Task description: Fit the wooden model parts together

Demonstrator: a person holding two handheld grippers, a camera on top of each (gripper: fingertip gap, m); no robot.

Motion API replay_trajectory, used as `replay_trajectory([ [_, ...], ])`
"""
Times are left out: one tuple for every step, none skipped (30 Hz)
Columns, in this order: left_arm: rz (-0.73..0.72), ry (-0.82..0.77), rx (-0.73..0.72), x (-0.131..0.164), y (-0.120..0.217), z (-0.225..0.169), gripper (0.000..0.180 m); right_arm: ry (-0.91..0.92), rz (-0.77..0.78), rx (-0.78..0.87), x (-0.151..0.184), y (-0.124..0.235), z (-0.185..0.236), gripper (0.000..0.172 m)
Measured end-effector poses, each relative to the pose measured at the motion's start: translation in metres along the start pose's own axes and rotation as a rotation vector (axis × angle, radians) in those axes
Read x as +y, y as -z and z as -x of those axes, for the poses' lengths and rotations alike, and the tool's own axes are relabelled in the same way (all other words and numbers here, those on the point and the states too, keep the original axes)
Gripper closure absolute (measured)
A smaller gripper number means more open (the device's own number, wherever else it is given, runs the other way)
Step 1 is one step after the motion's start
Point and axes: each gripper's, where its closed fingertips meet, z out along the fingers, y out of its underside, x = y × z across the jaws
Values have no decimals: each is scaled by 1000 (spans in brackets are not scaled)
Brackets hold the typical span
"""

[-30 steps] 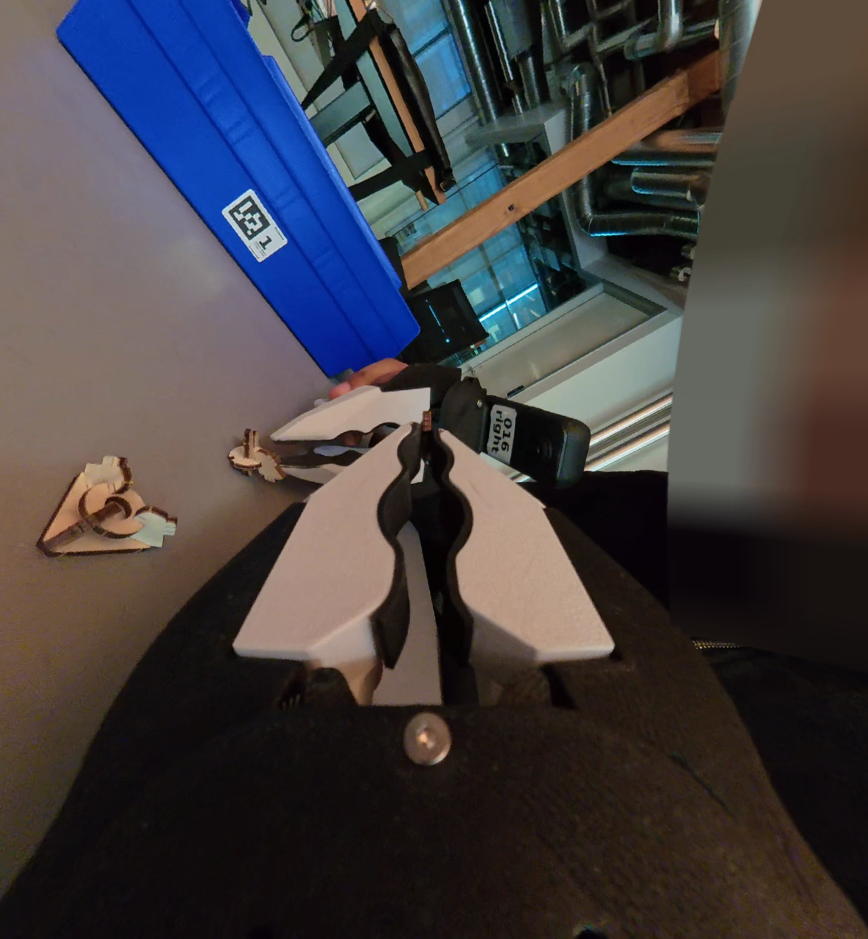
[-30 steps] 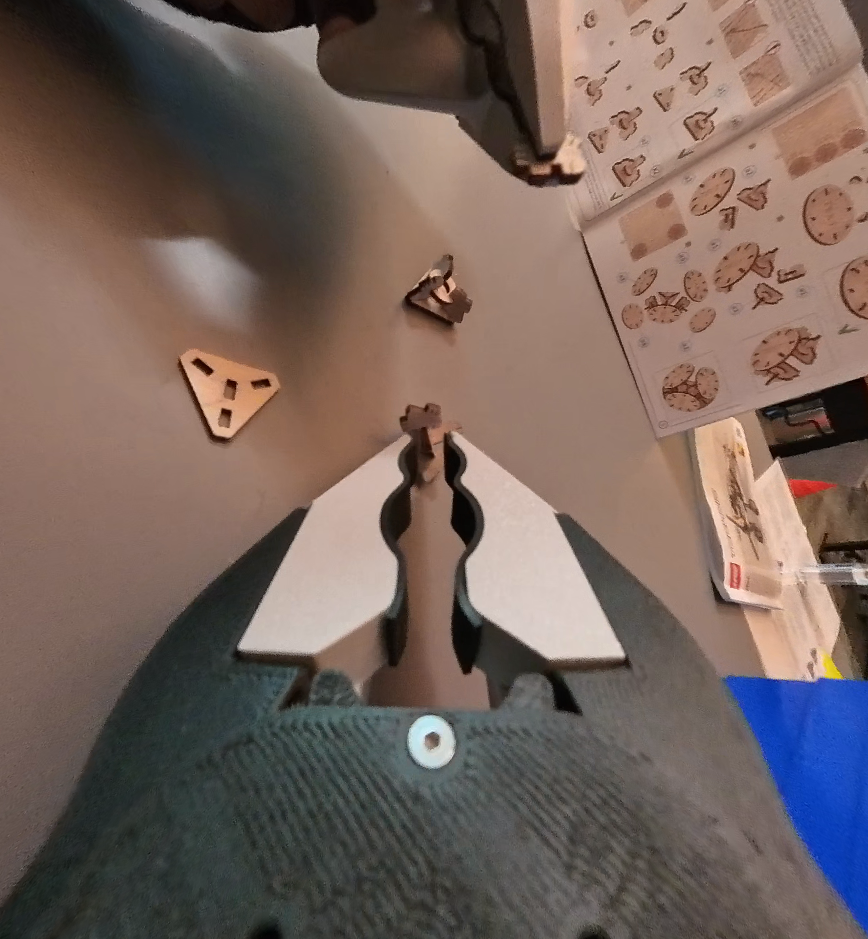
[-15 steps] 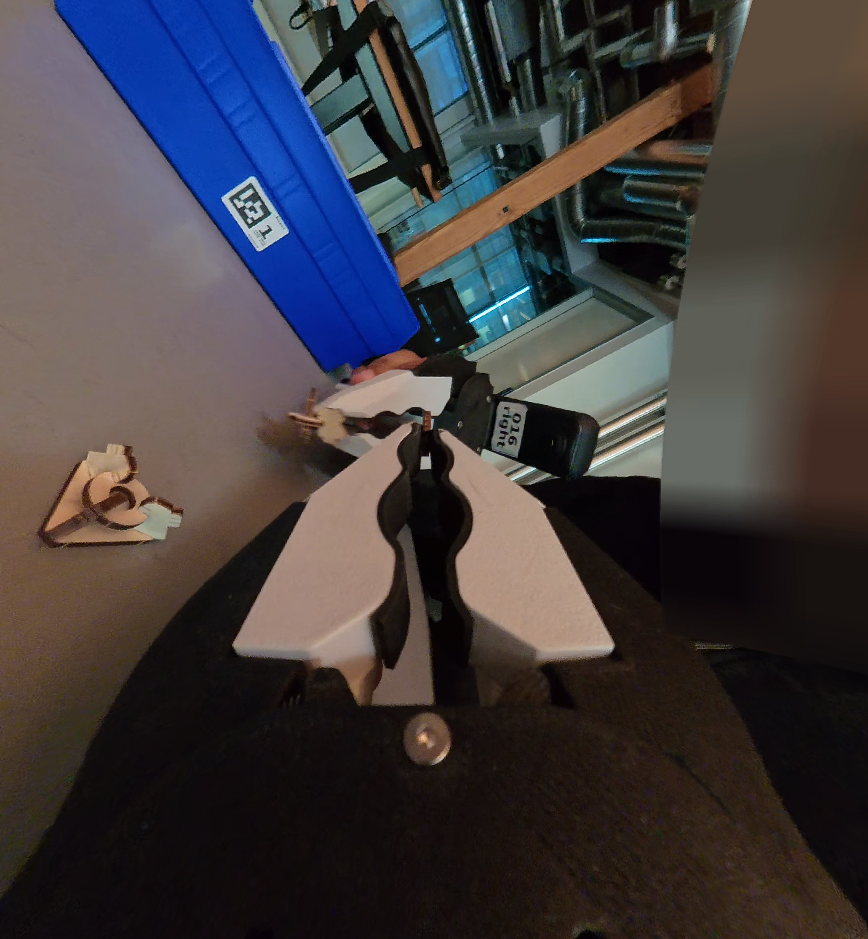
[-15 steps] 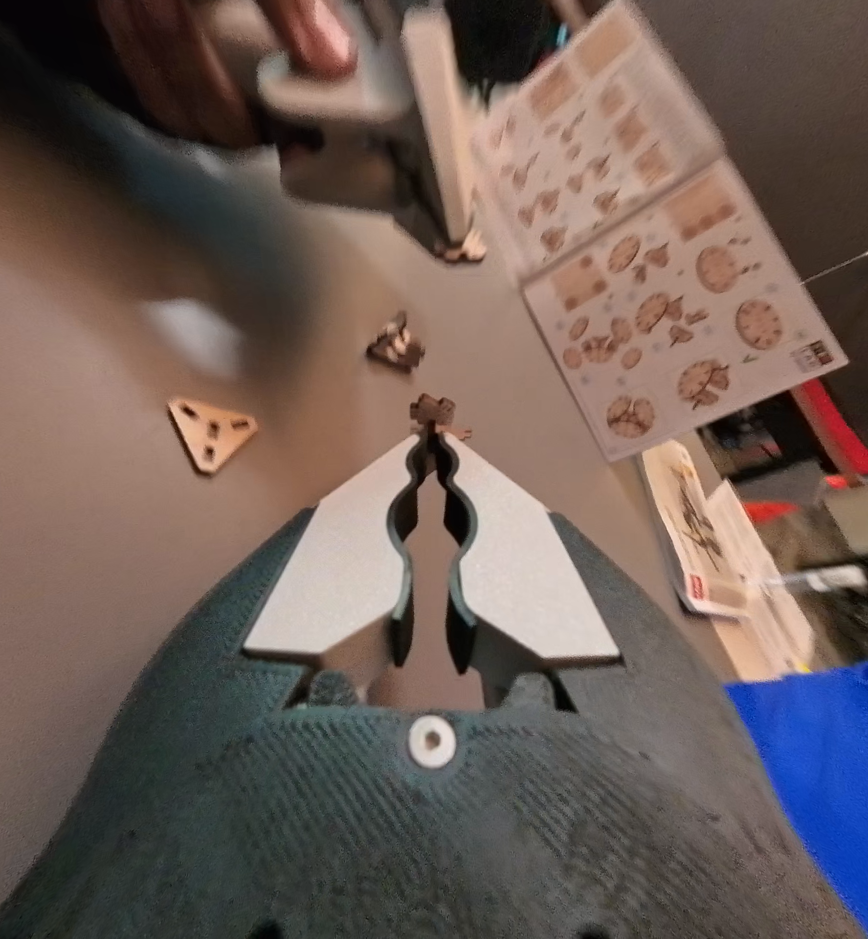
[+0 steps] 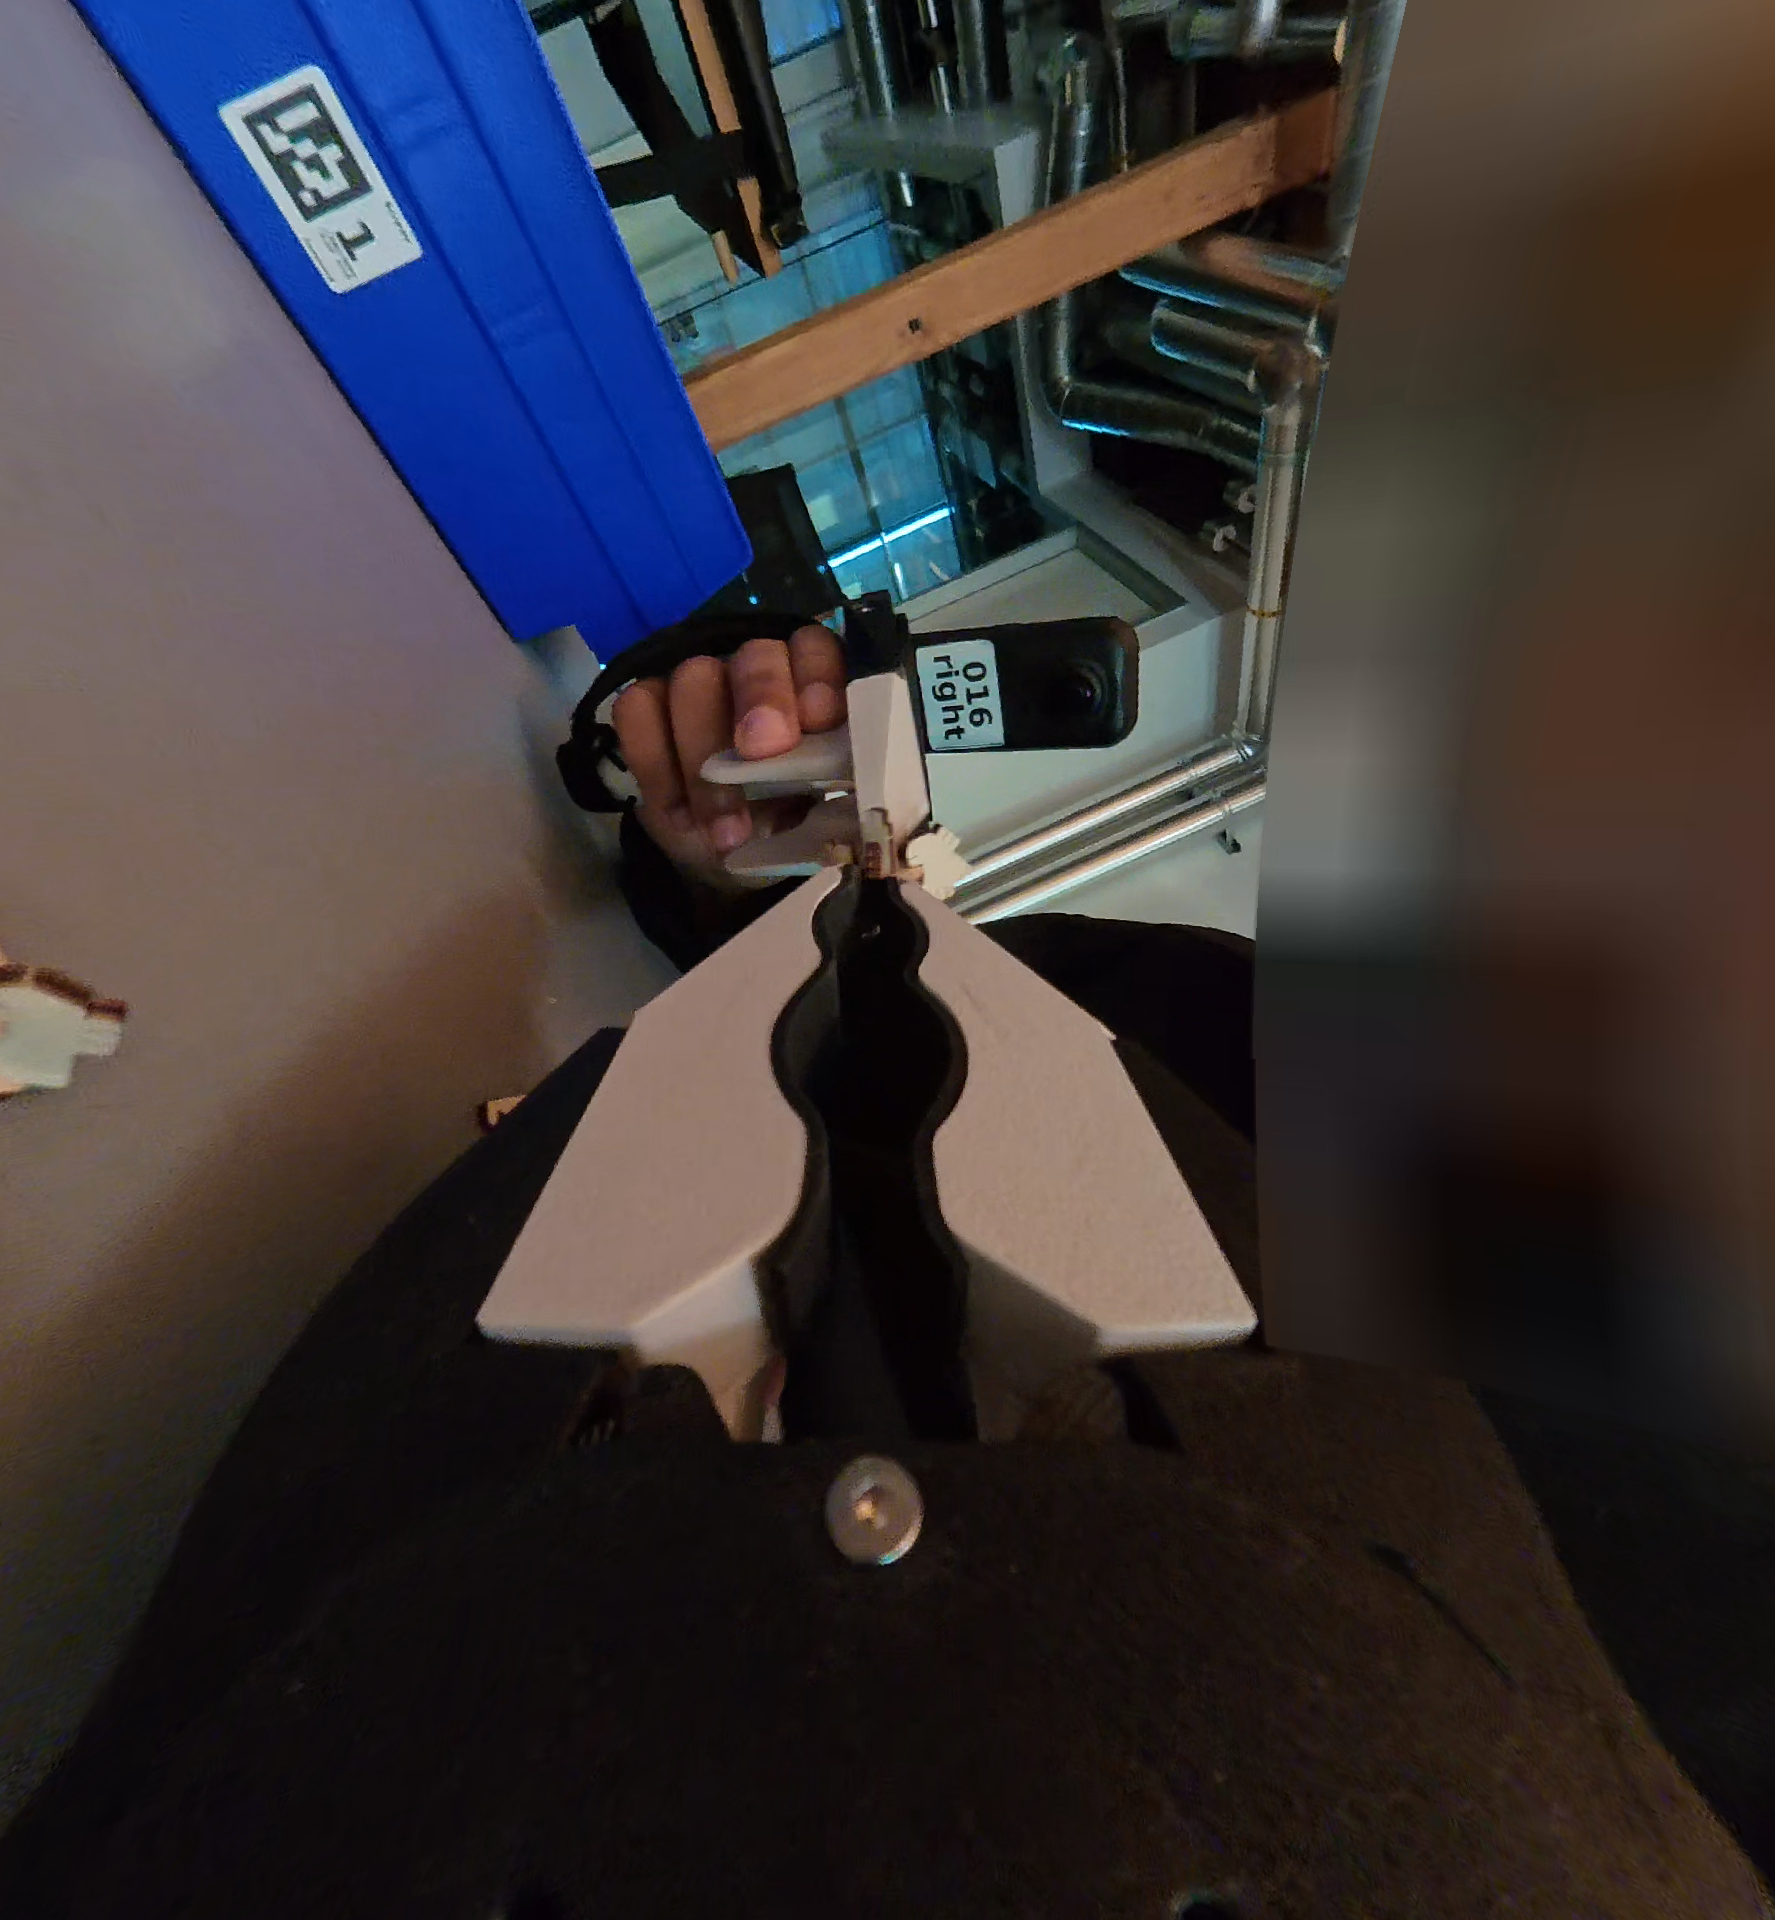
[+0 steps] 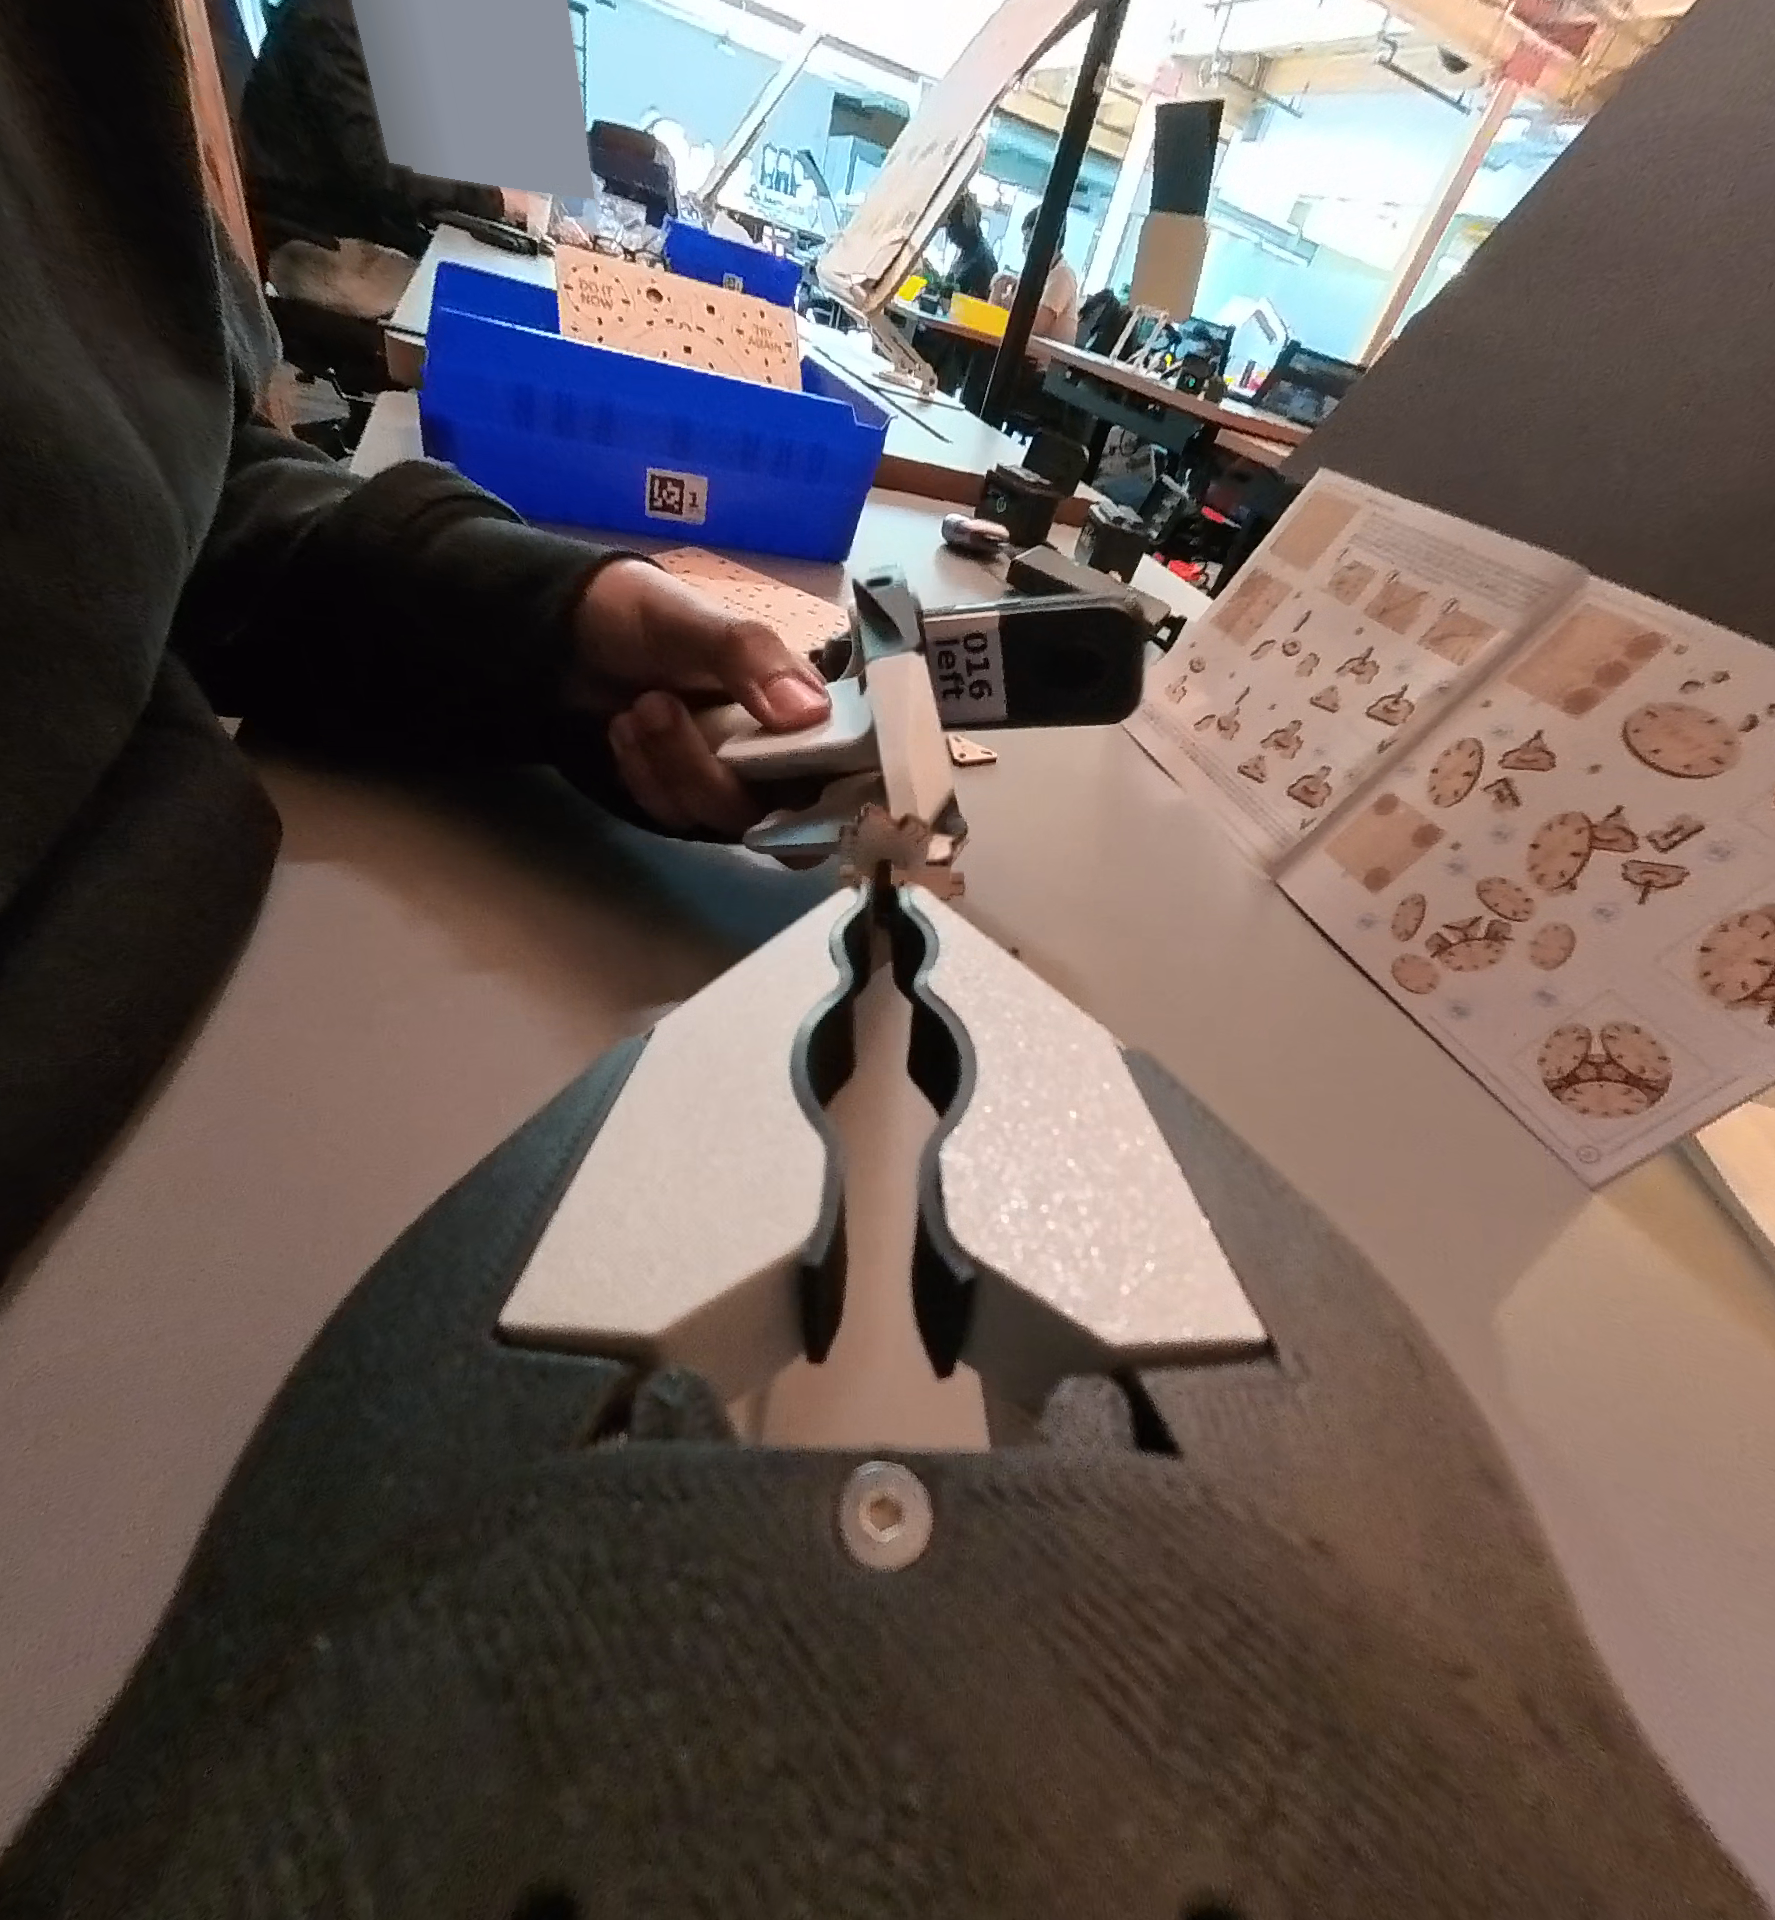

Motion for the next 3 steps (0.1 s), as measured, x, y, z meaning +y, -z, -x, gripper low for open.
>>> replay_trajectory([
  [-2, 3, -3, 0, 1, 1, 179, 1, -4, 4, -1, 1, -1, 171],
  [0, 10, -1, 0, 1, 2, 179, 4, -4, 10, 0, 2, -2, 171],
  [1, 17, 2, 0, 1, 2, 179, 9, -2, 15, 0, 3, -2, 172],
])
